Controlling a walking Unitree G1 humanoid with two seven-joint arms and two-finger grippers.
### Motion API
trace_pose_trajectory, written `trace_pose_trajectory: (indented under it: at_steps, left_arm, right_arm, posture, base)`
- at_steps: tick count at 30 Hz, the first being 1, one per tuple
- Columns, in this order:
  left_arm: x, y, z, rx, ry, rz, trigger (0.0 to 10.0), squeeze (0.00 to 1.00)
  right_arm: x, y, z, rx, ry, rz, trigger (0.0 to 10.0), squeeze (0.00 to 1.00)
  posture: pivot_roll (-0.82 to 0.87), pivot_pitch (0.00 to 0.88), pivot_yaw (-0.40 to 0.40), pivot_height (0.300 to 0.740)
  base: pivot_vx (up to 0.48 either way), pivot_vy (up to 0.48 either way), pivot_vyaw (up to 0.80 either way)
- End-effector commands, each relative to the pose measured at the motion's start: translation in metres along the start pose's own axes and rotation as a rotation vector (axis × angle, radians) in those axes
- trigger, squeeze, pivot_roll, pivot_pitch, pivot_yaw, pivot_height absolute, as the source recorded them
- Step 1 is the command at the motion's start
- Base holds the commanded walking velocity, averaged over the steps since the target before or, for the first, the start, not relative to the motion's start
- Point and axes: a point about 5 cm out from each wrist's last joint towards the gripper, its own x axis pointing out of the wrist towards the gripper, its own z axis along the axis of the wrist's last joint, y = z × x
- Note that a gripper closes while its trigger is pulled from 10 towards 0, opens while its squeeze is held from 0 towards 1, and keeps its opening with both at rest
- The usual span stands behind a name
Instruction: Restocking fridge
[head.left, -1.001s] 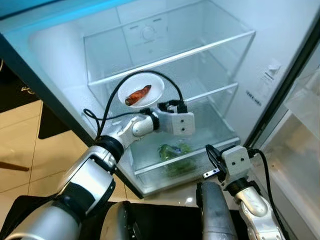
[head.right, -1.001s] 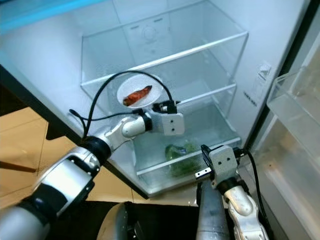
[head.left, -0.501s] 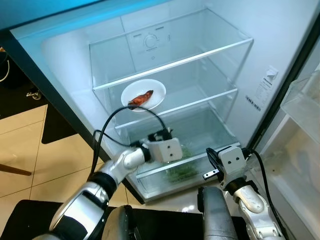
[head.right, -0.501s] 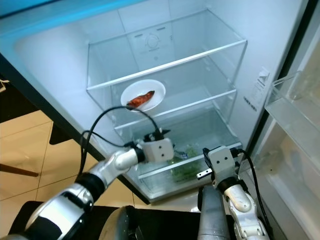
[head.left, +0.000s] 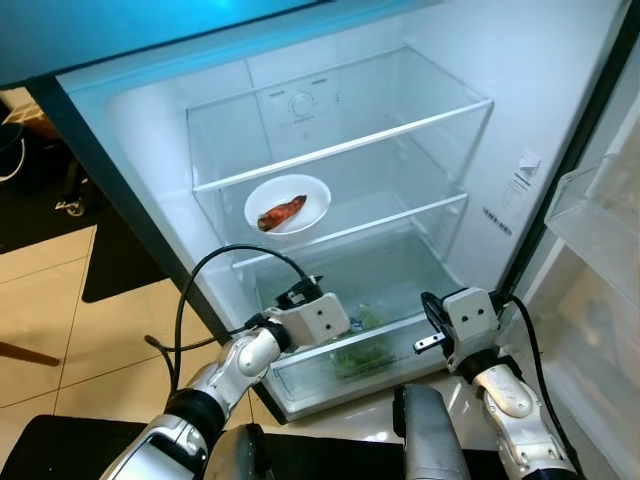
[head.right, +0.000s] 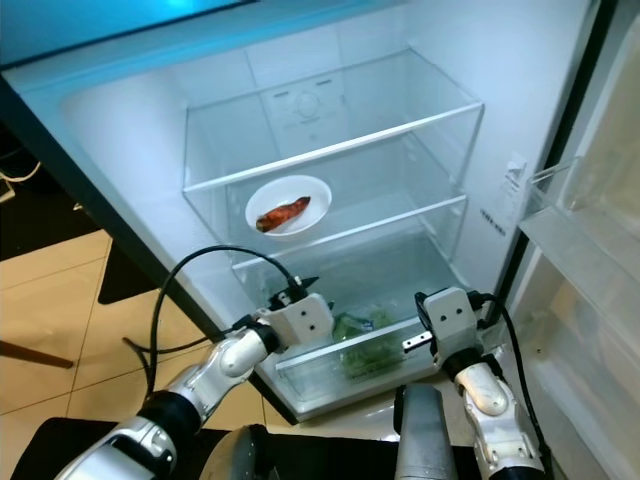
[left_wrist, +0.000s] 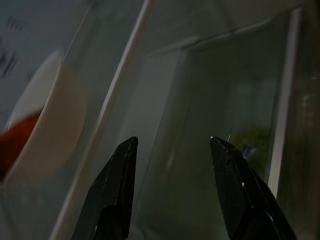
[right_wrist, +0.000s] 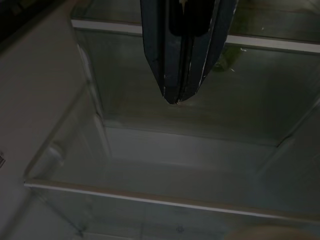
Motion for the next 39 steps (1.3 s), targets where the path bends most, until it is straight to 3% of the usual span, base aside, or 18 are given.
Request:
trace_pose_trajectory:
  at_steps: [1, 4, 6, 7, 9, 14, 17, 18, 27, 29, 33, 39]
  left_arm:
    - [-0.011, 0.002, -0.016, -0.053, 0.069, 0.038, 10.0, 0.00]
    - [-0.020, -0.001, -0.025, -0.101, 0.111, 0.062, 10.0, 0.00]
    - [-0.040, -0.011, -0.046, -0.162, 0.192, 0.073, 10.0, 0.00]
    - [-0.040, -0.011, -0.046, -0.162, 0.192, 0.073, 10.0, 0.00]
    - [-0.055, -0.019, -0.061, -0.205, 0.254, 0.084, 10.0, 0.00]
    - [-0.065, -0.025, -0.070, -0.238, 0.300, 0.085, 10.0, 0.00]
    - [-0.087, -0.038, -0.091, -0.238, 0.435, 0.066, 10.0, 0.00]
    - [-0.096, -0.043, -0.098, -0.248, 0.481, 0.070, 10.0, 0.00]
    - [-0.125, -0.048, -0.117, -0.333, 0.603, 0.152, 10.0, 0.00]
    - [-0.137, -0.048, -0.124, -0.376, 0.652, 0.213, 10.0, 0.00]
    - [-0.141, -0.048, -0.126, -0.395, 0.665, 0.235, 10.0, 0.00]
    - [-0.148, -0.047, -0.126, -0.509, 0.630, 0.350, 10.0, 0.00]
  right_arm:
    - [0.001, 0.004, -0.002, 0.003, 0.001, 0.014, 10.0, 0.00]
    - [0.002, 0.003, -0.002, 0.000, -0.003, 0.015, 10.0, 0.00]
    - [0.006, 0.000, 0.001, -0.004, -0.014, 0.017, 10.0, 0.00]
    - [0.006, 0.000, 0.001, -0.004, -0.014, 0.017, 10.0, 0.00]
    - [0.008, -0.002, 0.003, -0.008, -0.023, 0.021, 10.0, 0.00]
    - [0.010, -0.003, 0.003, -0.011, -0.027, 0.025, 10.0, 0.00]
    - [0.010, -0.004, 0.002, -0.014, -0.026, 0.030, 10.0, 0.00]
    - [0.010, -0.003, 0.000, -0.014, -0.015, 0.035, 10.0, 0.00]
    - [0.002, 0.008, -0.023, -0.020, 0.085, 0.085, 10.0, 0.00]
    - [-0.003, 0.016, -0.034, -0.010, 0.130, 0.109, 10.0, 0.00]
    - [-0.005, 0.019, -0.037, -0.007, 0.143, 0.119, 10.0, 0.00]
    - [-0.012, 0.028, -0.052, 0.002, 0.215, 0.148, 10.0, 0.00]
  posture:
    - [-0.15, 0.085, 0.156, 0.526]
    - [-0.15, 0.079, 0.152, 0.526]
    - [-0.14, 0.071, 0.146, 0.526]
    - [-0.14, 0.071, 0.146, 0.526]
    - [-0.14, 0.067, 0.141, 0.526]
    - [-0.14, 0.066, 0.138, 0.526]
    - [-0.14, 0.059, 0.132, 0.526]
    - [-0.14, 0.057, 0.129, 0.526]
    - [-0.13, 0.053, 0.117, 0.526]
    - [-0.12, 0.053, 0.111, 0.526]
    - [-0.12, 0.053, 0.111, 0.526]
    - [-0.11, 0.048, 0.100, 0.526]
  base:
    - [0.000, 0.000, 0.00]
    - [0.000, 0.000, 0.00]
    - [0.000, 0.000, 0.00]
    - [0.000, 0.000, 0.00]
    - [0.000, 0.000, 0.00]
    - [0.000, 0.000, 0.00]
    - [0.000, 0.000, 0.00]
    - [0.000, 0.000, 0.00]
    - [0.000, 0.000, 0.00]
    - [0.000, 0.000, 0.00]
    - [0.000, 0.000, 0.00]
    - [0.000, 0.000, 0.00]
